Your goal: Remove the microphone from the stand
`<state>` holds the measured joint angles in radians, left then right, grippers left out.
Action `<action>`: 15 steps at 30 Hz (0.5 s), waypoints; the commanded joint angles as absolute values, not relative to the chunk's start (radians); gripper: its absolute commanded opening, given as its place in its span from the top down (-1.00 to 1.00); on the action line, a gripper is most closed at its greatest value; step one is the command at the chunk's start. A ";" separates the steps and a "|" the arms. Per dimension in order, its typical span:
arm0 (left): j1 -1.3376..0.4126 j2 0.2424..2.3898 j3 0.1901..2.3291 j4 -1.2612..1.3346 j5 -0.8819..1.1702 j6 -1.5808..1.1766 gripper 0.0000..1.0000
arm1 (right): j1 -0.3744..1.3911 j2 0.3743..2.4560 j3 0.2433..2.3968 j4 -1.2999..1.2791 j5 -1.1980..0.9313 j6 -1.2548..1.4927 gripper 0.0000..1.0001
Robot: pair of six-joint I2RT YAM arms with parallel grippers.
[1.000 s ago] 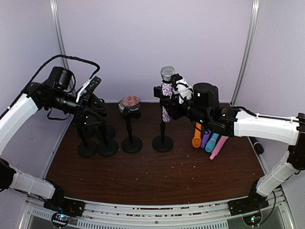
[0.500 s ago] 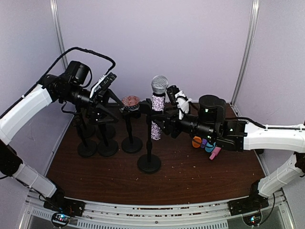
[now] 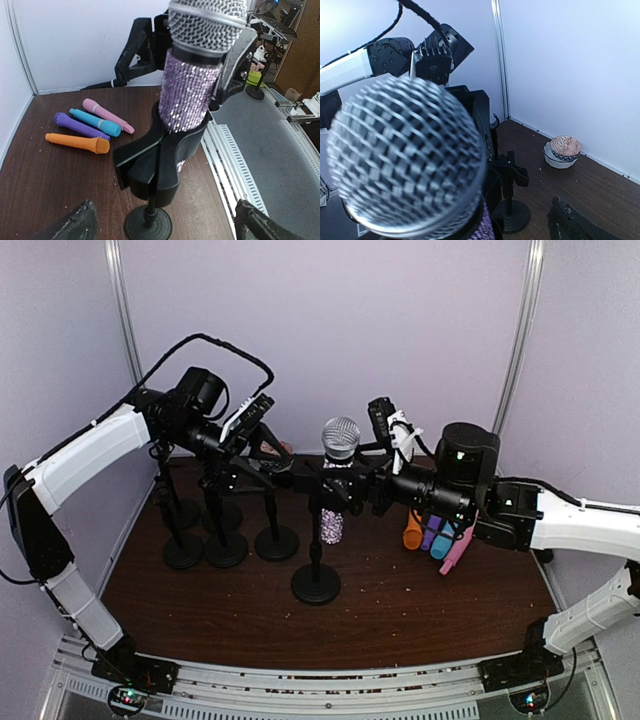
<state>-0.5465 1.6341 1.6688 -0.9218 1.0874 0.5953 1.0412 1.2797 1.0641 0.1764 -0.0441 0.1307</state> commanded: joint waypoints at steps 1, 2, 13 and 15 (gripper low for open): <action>-0.567 1.668 1.734 -0.899 1.141 0.661 -0.96 | 1.048 1.287 1.140 0.156 -0.059 0.134 -0.65; -0.570 1.679 1.744 -0.899 1.142 0.665 -0.96 | 1.049 1.294 1.151 0.148 -0.063 0.134 -0.59; -0.615 1.787 1.863 -0.990 1.157 0.798 -0.79 | 1.051 1.295 1.150 0.134 -0.075 0.126 -0.16; -0.621 1.809 1.890 -1.041 1.155 0.845 -0.78 | 1.051 1.295 1.149 0.132 -0.078 0.124 -0.13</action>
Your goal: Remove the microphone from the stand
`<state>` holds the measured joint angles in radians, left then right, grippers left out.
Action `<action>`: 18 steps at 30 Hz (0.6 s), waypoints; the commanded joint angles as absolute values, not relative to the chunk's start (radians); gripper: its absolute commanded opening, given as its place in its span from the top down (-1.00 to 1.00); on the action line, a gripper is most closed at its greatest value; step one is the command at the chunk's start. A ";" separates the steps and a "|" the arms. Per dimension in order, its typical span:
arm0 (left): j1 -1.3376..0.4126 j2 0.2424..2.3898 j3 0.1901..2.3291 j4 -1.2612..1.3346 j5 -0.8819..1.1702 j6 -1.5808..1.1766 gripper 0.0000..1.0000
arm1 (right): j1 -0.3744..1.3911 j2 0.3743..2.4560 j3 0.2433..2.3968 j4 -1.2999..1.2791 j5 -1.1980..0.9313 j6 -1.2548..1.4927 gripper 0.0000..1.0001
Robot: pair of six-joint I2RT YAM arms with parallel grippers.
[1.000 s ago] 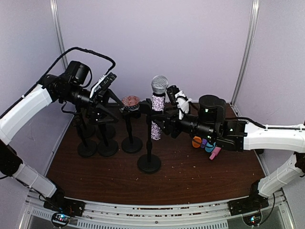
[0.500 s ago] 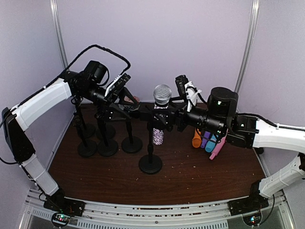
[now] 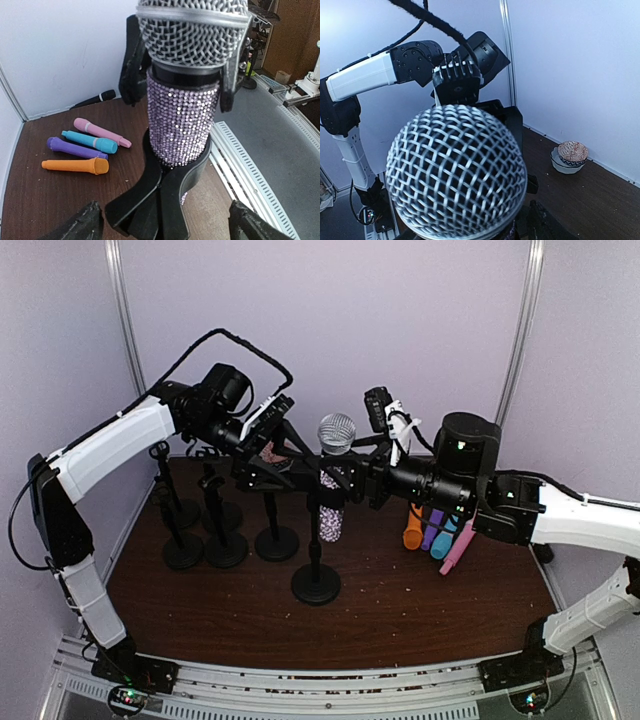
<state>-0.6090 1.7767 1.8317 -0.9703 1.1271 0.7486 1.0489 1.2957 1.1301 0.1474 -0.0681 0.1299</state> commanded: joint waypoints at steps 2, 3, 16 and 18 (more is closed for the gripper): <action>-0.623 1.828 1.920 -1.067 1.154 0.860 -0.70 | 1.051 1.296 1.148 0.128 -0.080 0.122 -0.09; -0.624 1.834 1.925 -1.069 1.156 0.858 -0.66 | 1.051 1.296 1.149 0.126 -0.082 0.120 -0.06; -0.651 1.850 1.954 -1.176 1.144 0.986 0.29 | 1.049 1.291 1.170 0.093 -0.115 0.080 0.21; -0.654 1.852 1.957 -1.176 1.133 0.990 0.66 | 1.050 1.283 1.177 0.085 -0.117 0.077 0.24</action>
<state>-0.6250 1.8393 1.9293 -1.1114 1.1191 0.9340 1.0542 1.2957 1.1400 0.1097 -0.1181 0.0845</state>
